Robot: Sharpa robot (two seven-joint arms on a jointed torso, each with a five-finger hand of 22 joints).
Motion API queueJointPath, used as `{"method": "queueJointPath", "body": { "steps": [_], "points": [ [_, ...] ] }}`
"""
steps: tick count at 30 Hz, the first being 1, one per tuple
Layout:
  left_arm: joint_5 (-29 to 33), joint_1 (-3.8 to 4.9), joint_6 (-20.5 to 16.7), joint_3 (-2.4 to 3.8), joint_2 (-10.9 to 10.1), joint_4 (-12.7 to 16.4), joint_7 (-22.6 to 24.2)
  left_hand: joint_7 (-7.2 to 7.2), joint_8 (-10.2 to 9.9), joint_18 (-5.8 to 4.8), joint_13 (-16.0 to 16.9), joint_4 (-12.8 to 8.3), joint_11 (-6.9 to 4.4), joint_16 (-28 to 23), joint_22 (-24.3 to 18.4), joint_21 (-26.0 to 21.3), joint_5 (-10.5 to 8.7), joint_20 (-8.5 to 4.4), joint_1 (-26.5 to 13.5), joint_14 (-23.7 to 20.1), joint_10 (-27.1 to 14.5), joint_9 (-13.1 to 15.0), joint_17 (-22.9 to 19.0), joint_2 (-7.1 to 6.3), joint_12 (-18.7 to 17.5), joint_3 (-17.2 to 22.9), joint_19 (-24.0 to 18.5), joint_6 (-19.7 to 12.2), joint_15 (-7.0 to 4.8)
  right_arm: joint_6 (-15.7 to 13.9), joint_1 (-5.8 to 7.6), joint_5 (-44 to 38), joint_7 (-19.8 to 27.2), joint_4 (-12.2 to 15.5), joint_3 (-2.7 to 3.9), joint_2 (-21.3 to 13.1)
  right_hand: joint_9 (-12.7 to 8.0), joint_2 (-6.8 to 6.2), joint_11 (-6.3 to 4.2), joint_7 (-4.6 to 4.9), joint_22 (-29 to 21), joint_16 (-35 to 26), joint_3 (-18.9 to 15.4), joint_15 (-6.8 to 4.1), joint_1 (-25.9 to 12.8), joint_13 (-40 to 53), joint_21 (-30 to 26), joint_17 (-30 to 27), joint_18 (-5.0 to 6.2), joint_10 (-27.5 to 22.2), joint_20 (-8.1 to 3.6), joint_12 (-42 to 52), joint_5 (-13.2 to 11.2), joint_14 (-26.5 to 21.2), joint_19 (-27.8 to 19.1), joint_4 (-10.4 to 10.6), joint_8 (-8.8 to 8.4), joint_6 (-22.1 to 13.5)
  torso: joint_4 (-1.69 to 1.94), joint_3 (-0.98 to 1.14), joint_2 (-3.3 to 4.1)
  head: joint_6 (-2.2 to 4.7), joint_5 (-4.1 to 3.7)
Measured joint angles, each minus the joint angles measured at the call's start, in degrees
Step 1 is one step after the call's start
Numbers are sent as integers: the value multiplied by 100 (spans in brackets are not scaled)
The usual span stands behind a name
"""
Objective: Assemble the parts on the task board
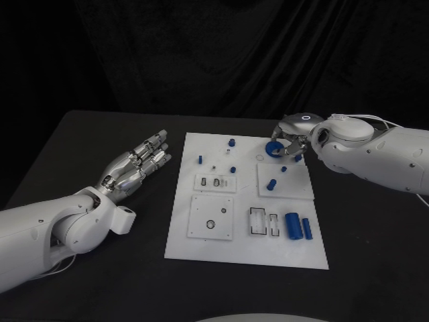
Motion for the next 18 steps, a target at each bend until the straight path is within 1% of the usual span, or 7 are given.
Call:
{"method": "queueJointPath", "body": {
  "steps": [2, 8, 10, 14, 15, 16, 18],
  "points": [
    [0, 0, 4, 0, 3, -3, 0, 22, 0, 0, 0, 0, 0, 0, 0, 0, 0, 0, 0, 0, 0, 0, 0, 0, 0, 0, 0, 22, 0, 11, 0, 0, 0, -5, 3, 0, 22, 18, 0, 28, 0, 0, 30, 0, 18, 0, 0, 0, 0, 0, 0, 0, 0, 0, 0, -53, 3, 29, 1, 0, 0, -5, -4],
    [0, 0, 21, 0, 5, -6, 0, 31, 0, 0, 1, 0, 0, 0, 2, 0, 0, 0, 0, 0, 0, 0, 1, 0, 0, 0, 0, 31, 0, 26, -1, 0, 0, -22, 12, 1, 99, 153, 0, -3, 0, 0, 118, 0, 153, 0, 0, 0, 1, 0, 0, 0, -1, 0, 0, -299, 79, 168, 2, 0, 1, -20, -4],
    [0, 0, 26, 0, 6, -7, 0, 51, 0, 0, 1, 0, 0, 0, 5, 0, 0, 0, 0, 0, 0, 0, 1, 0, 0, 0, 0, 51, 0, 26, -1, 1, 0, -24, 14, 3, 131, 137, 0, -9, 0, 0, 148, 0, 203, 0, 0, 0, 1, 0, 0, 0, -4, 0, 0, -377, 98, 217, 2, 0, 1, -21, -1],
    [0, 0, 34, 0, 7, -8, 0, 51, 0, 0, 0, 0, 0, 0, 5, 0, 0, 0, 0, 0, 0, -1, 1, 0, 0, 0, 0, 51, 0, 26, -1, 4, 8, -25, 15, 10, 171, 166, 0, -9, -1, 0, 174, 0, 230, 0, 0, 0, 1, 0, 0, 0, -5, 0, 0, -445, 103, 232, -5, 0, 1, -21, 6],
    [0, 0, 36, 0, 8, -8, 0, 51, 0, 0, -1, 9, 0, 0, 5, 0, 0, 0, 0, 0, 0, 0, 1, 0, 0, 8, 0, 51, 0, 25, -1, 5, 10, -24, 15, 10, 180, 166, 0, -3, 0, 0, 173, 0, 230, 0, 0, 0, 1, 0, 0, 0, -5, 0, 0, -447, 80, 155, -7, 0, 1, -22, 8],
    [0, 0, 37, 0, 8, -8, 0, 51, 0, 0, -1, 16, 0, 0, 5, 0, 0, 0, 0, 0, 0, 4, 1, 0, 0, 16, 0, 51, 0, 25, -1, 5, 11, -24, 14, 10, 193, 179, 0, -5, -1, 0, 169, 0, 243, 0, 0, 0, 1, 0, 0, 0, -4, 0, 0, -474, 4, 15, -8, 0, 1, -22, 9],
    [0, 0, 39, 0, 8, -8, 0, 51, 0, 0, -2, 16, 0, 0, 4, 0, 0, 0, 0, 0, 0, 4, 1, 0, 0, 16, 0, 51, 0, 24, -8, 5, 13, -23, 6, 6, 95, 189, 0, -17, -1, 0, 161, 0, 227, -1, -1, 0, 1, 0, 0, 0, -3, 0, 0, -480, -143, -387, -9, 0, 1, -22, 10]
  ]
}}
